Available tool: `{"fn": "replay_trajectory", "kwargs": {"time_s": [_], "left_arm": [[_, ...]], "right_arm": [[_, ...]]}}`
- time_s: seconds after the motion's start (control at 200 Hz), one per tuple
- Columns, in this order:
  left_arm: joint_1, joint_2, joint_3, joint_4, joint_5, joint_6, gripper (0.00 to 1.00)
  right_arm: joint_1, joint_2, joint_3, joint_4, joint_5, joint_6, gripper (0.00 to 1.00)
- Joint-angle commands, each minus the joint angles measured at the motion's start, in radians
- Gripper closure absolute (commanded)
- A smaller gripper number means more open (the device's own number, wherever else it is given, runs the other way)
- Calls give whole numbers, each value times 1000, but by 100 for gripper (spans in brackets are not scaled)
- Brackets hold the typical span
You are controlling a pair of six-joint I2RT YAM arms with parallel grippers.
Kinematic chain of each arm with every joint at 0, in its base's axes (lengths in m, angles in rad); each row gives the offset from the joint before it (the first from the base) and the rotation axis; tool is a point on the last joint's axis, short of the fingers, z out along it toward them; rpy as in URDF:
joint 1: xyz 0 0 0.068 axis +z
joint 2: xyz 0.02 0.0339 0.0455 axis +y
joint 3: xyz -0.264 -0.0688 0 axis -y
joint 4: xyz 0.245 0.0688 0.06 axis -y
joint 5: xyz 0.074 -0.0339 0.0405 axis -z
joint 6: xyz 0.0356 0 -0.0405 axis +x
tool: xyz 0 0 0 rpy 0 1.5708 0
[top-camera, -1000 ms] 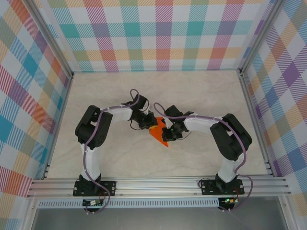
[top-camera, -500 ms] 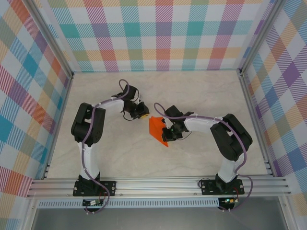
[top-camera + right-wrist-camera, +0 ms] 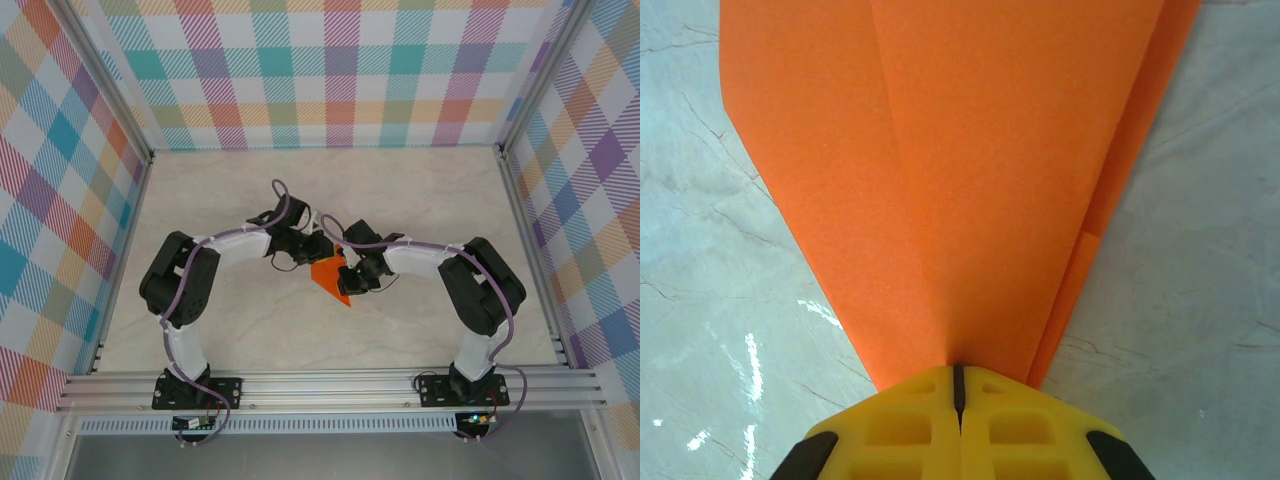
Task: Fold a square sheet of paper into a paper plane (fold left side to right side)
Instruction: Fourth fold the wing at the center of the table.
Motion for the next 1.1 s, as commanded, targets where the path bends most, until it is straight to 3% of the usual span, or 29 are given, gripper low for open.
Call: {"fn": "replay_trajectory", "kwargs": {"time_s": [0.0,0.325,0.695,0.88,1.095], "left_arm": [[-6,56,6,64,24,-37,86],[-16,137,-7,5,-70,-23,88],[-19,160,-36,9,-103,-27,89],[-20,156,-32,6,-107,-26,89],[-20,148,-37,2,-109,-24,89]], "right_arm": [[11,67,-50,-166,34,-14,100],[11,2,-34,-145,-7,1,99],[1,-222,-12,-213,-44,38,95],[6,-180,-17,-82,-180,93,96],[6,-76,-5,-10,-214,121,96]]}}
